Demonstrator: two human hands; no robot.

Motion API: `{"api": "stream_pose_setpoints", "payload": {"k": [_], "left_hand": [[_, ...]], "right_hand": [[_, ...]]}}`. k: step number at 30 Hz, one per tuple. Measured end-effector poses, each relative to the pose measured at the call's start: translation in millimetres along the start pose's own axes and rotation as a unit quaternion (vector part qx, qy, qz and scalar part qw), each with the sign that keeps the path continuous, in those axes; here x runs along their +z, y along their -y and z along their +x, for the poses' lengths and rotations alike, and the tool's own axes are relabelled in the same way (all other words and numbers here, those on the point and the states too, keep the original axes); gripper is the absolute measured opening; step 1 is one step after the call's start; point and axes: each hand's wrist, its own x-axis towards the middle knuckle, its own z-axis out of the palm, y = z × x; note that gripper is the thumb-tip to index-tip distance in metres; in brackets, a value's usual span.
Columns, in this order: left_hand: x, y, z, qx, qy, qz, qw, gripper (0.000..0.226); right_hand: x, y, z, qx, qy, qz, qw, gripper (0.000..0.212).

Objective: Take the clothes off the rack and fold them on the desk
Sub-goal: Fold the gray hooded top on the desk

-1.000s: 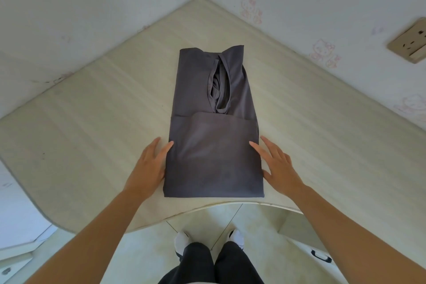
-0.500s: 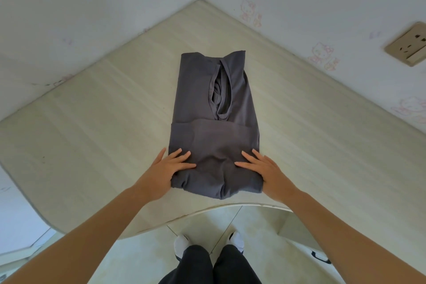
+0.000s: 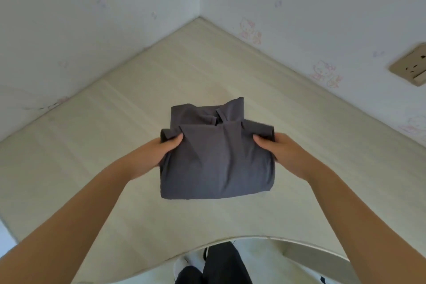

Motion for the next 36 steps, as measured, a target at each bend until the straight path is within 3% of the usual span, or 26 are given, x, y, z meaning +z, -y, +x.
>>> {"api": "stream_pose_setpoints", "payload": {"k": [2,4,6,8,11,15,18,22,28,33,36], "left_hand": [[-6,-16,26,0.008,-0.061,-0.055,0.997,0.032],[-10,-19,57,0.008,-0.172,-0.085,0.981,0.026],[-9,-7,86,0.000,-0.274,-0.047,0.961,0.031],[0,10,102,-0.018,-0.331,0.038,0.943,0.035],[15,13,107,0.030,-0.398,0.142,0.906,0.027],[27,-10,94,0.131,-0.479,0.164,0.852,0.026],[17,-22,109,0.138,-0.504,0.150,0.839,0.028],[-5,-5,142,0.072,-0.477,0.168,0.860,0.025],[6,10,141,0.015,-0.465,0.117,0.877,0.037],[24,13,133,-0.011,-0.455,0.146,0.878,0.049],[27,17,123,-0.037,-0.429,0.156,0.889,0.054]], "right_hand": [[-6,4,41,0.002,-0.029,0.025,0.999,0.034],[-4,0,80,0.017,-0.075,0.028,0.997,0.041],[3,-17,111,0.051,-0.115,-0.027,0.992,0.045],[12,-38,126,0.056,-0.169,-0.112,0.978,0.035],[23,-41,125,-0.006,-0.240,-0.177,0.954,0.025],[28,-9,110,-0.120,-0.296,-0.135,0.938,0.028],[21,7,134,-0.132,-0.319,-0.126,0.930,0.026],[12,-16,177,-0.031,-0.293,-0.195,0.936,0.024],[11,-30,175,0.016,-0.318,-0.181,0.930,0.039],[15,-24,173,0.090,-0.244,-0.260,0.930,0.041],[18,-27,162,0.103,-0.210,-0.249,0.940,0.045]]}}
